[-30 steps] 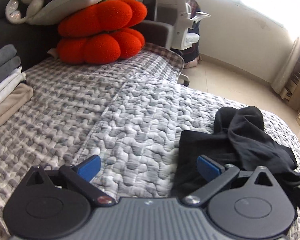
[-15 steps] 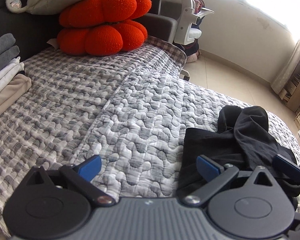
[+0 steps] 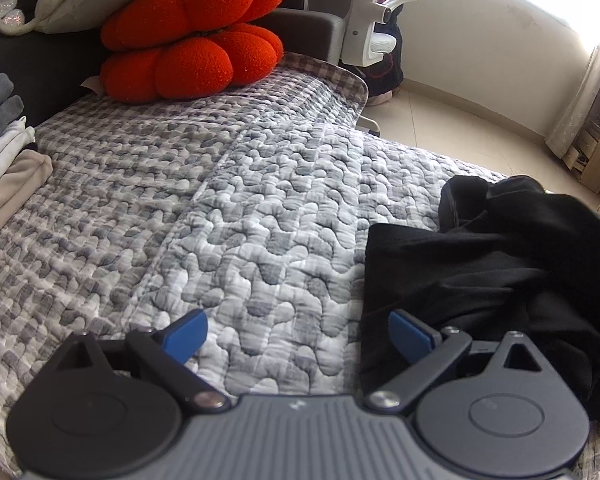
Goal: Fold clothes
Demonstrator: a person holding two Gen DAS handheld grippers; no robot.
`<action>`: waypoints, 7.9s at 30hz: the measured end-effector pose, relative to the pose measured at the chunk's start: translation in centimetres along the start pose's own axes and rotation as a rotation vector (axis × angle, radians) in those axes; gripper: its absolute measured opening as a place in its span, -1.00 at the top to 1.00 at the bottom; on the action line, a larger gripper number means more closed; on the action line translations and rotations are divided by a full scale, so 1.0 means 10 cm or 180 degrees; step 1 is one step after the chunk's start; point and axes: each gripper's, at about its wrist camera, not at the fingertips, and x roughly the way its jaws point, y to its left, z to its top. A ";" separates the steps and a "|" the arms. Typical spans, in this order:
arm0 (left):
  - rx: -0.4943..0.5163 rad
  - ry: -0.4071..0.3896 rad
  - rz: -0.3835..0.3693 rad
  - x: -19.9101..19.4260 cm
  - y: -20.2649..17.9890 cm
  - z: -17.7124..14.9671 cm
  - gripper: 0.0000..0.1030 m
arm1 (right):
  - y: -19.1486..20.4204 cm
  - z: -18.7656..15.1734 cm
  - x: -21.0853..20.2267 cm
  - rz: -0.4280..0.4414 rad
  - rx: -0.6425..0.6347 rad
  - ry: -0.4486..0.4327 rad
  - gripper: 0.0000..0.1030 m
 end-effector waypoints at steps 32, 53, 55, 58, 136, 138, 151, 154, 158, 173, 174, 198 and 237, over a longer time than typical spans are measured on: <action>-0.0010 -0.0335 0.0027 -0.23 0.15 0.12 1.00 | -1.61 -0.34 -0.50 -0.1265 0.0791 0.0398 0.93; -0.0340 0.0129 -0.0769 0.45 -0.14 0.30 -0.14 | -1.18 -0.15 -0.08 -0.0740 0.0737 0.0266 -0.27; -0.0270 0.0118 -0.0798 0.48 -0.20 0.31 0.00 | -1.11 -0.13 0.01 -0.0642 0.0692 0.0267 -0.27; -0.0158 0.0110 -0.0869 0.51 -0.27 0.31 0.20 | -0.99 -0.12 0.13 -0.0532 0.0580 0.0289 -0.27; -0.0035 0.0264 0.0038 -0.15 0.58 0.00 0.73 | -0.09 -0.21 0.46 0.0257 -0.0445 0.1094 -0.26; -0.0043 0.0276 0.0038 -0.13 0.58 0.00 0.72 | -0.11 -0.12 0.47 0.0275 -0.0439 0.1104 -0.26; -0.0228 0.0331 -0.0050 -0.06 0.66 0.00 0.71 | 0.03 0.10 0.96 0.0987 -0.0323 0.1182 -0.04; -0.0252 0.0335 -0.0054 -0.03 0.67 0.01 0.71 | 0.04 -0.03 1.01 0.1104 -0.0240 0.1216 0.27; -0.0248 0.0316 -0.0040 0.00 0.66 0.01 0.73 | 0.07 -0.11 0.96 0.1144 -0.0288 0.1123 0.46; -0.0132 -0.0381 0.0198 0.14 0.15 0.28 0.84 | 0.05 0.04 0.60 0.0145 -0.0685 0.0052 0.85; -0.0068 -0.0442 0.0216 0.15 0.07 0.32 0.85 | 0.03 0.06 0.60 0.0068 -0.0693 -0.0008 0.85; 0.0728 -0.0540 -0.0090 1.12 -0.83 1.30 0.89 | -0.68 0.35 1.56 -0.0813 -0.0597 -0.0055 0.85; 0.0740 -0.0971 0.0275 0.98 -0.53 1.28 0.92 | -0.61 0.39 1.65 -0.0667 -0.0586 0.0121 0.84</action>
